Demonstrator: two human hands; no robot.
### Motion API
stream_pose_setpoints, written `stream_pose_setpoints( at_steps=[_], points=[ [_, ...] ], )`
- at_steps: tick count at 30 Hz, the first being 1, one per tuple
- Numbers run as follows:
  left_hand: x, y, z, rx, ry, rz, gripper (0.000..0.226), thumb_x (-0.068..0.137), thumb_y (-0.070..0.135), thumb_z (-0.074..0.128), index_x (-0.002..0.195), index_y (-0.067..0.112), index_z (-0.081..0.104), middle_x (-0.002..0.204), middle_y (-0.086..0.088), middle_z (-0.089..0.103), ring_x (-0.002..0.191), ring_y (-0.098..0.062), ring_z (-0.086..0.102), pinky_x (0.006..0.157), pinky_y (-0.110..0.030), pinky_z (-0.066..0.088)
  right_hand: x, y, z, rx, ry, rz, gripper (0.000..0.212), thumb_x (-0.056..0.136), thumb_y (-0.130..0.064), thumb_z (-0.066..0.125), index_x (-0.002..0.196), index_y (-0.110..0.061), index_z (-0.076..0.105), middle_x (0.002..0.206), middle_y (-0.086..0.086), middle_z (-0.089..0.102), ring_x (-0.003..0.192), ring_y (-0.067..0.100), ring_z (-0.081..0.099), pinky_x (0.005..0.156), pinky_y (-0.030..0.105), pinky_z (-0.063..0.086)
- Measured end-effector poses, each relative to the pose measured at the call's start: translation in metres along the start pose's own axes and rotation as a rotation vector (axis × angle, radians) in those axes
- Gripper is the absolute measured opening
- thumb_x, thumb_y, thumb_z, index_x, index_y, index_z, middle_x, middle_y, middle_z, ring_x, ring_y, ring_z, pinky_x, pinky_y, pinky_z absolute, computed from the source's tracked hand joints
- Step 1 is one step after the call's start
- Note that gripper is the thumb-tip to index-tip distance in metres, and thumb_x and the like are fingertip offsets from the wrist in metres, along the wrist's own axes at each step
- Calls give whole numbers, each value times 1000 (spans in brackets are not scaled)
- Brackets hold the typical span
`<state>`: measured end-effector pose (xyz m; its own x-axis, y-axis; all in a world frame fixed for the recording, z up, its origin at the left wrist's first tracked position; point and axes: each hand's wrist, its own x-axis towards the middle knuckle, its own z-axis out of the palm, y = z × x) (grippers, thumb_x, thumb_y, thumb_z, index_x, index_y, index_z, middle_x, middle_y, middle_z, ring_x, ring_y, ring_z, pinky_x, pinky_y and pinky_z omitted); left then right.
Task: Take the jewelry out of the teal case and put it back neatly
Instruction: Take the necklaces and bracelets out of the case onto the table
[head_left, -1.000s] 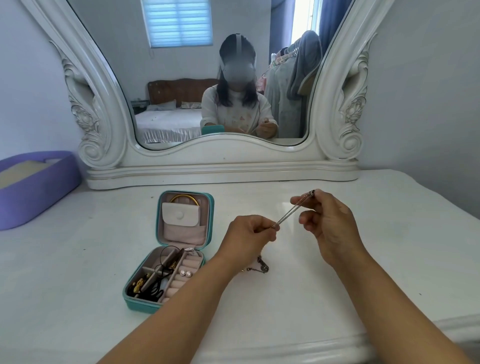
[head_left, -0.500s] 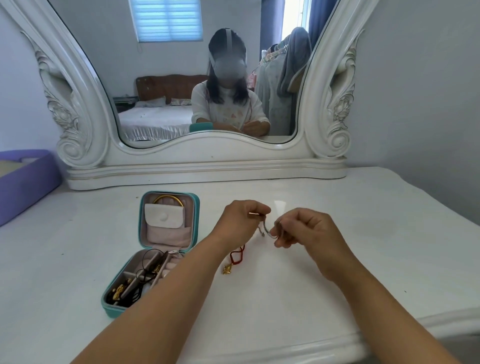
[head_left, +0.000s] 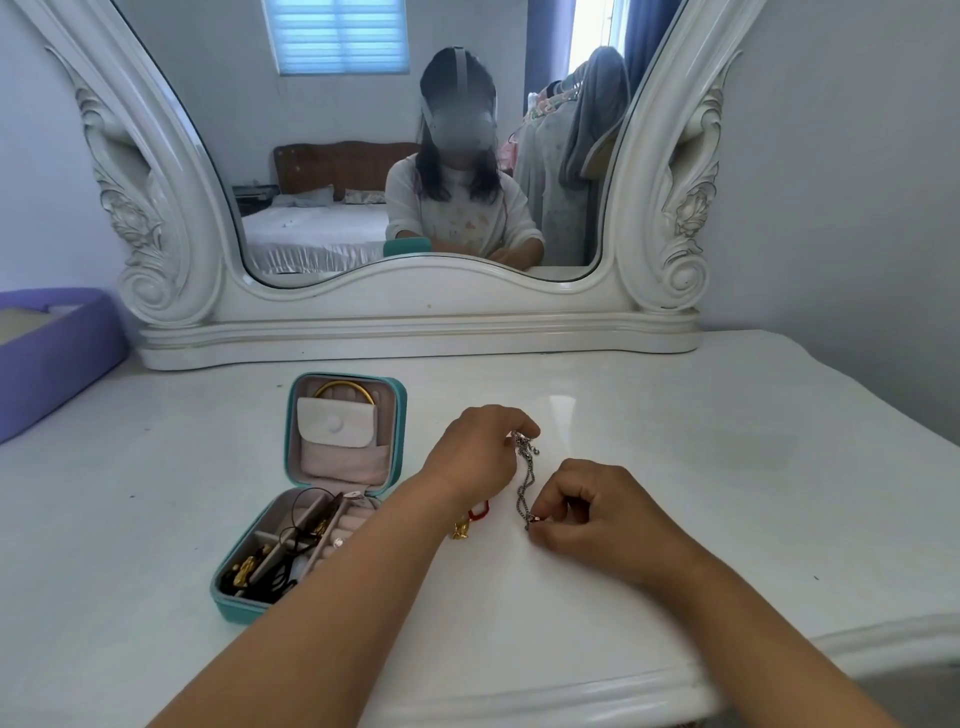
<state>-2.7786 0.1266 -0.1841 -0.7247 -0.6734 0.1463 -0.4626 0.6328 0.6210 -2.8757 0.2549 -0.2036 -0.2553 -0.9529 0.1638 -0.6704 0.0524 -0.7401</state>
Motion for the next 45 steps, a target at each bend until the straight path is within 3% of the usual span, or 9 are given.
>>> stream_pose_setpoints(
  at_steps=[6, 14, 19, 22, 25, 29, 37, 42, 45],
  points=[
    [-17, 6, -24, 33, 54, 29, 31, 92, 7, 43, 112, 19, 64, 107, -4, 66, 94, -22, 61, 79, -26, 46, 0, 2, -6, 155, 114, 67, 17, 76, -3, 63, 71, -18, 70, 67, -10, 60, 55, 3, 46, 55, 11, 38],
    [-73, -29, -85, -110, 195, 95, 21, 83, 13, 64, 86, 33, 69, 67, 18, 67, 64, 8, 60, 59, -3, 42, 2, -23, 4, 219, 156, 4, 12, 79, -2, 63, 73, -11, 69, 67, -2, 63, 51, 2, 46, 52, 10, 38],
    [-92, -77, -110, -102, 491, -12, 29, 76, 8, 70, 71, 37, 65, 84, 11, 64, 75, 3, 57, 63, -8, 41, 10, -59, 33, 214, 69, -124, 14, 77, -4, 65, 69, -15, 67, 68, -7, 63, 56, 2, 52, 60, 11, 41],
    [-97, -95, -107, -242, 441, -114, 23, 79, 7, 67, 75, 29, 68, 105, 12, 57, 96, 3, 54, 78, -14, 41, 18, -71, 58, 152, 26, -208, 10, 77, -9, 68, 73, -18, 68, 65, -17, 58, 57, 4, 50, 66, 9, 41],
    [-101, -102, -101, -433, 385, -185, 20, 82, 2, 63, 79, 21, 67, 110, 5, 57, 82, 6, 61, 68, -1, 44, 26, -79, 79, 126, 3, -275, 7, 77, -13, 71, 78, -19, 68, 74, -13, 57, 63, 1, 51, 60, 10, 38],
    [-106, -106, -92, -605, 277, -309, 22, 85, 2, 57, 90, 22, 66, 95, -12, 68, 79, -18, 63, 73, -25, 51, 32, -82, 93, 113, -3, -281, 10, 74, -12, 73, 77, -17, 66, 76, -8, 56, 66, 2, 51, 60, 10, 38],
    [-123, -101, -76, -453, 453, -384, 25, 90, 10, 45, 107, 27, 54, 115, 0, 57, 106, -17, 55, 89, -26, 42, 38, -82, 90, 71, -100, -288, 6, 75, -6, 72, 78, -10, 70, 86, 2, 61, 73, 8, 57, 68, 17, 47],
    [-130, -100, -75, -124, 719, -126, 14, 78, 28, 61, 91, 33, 60, 95, 13, 43, 98, -7, 45, 90, -26, 41, 40, -85, 86, -21, -156, -289, 5, 75, -11, 73, 78, -8, 70, 91, 4, 61, 78, 14, 62, 80, 31, 53],
    [-131, -100, -80, 68, 490, 158, 20, 70, 43, 61, 83, 32, 72, 79, 13, 53, 80, -1, 48, 73, -20, 37, 41, -88, 85, -61, -181, -283, 6, 75, -13, 73, 75, -9, 69, 91, 4, 60, 82, 19, 62, 81, 39, 52]
  ],
)
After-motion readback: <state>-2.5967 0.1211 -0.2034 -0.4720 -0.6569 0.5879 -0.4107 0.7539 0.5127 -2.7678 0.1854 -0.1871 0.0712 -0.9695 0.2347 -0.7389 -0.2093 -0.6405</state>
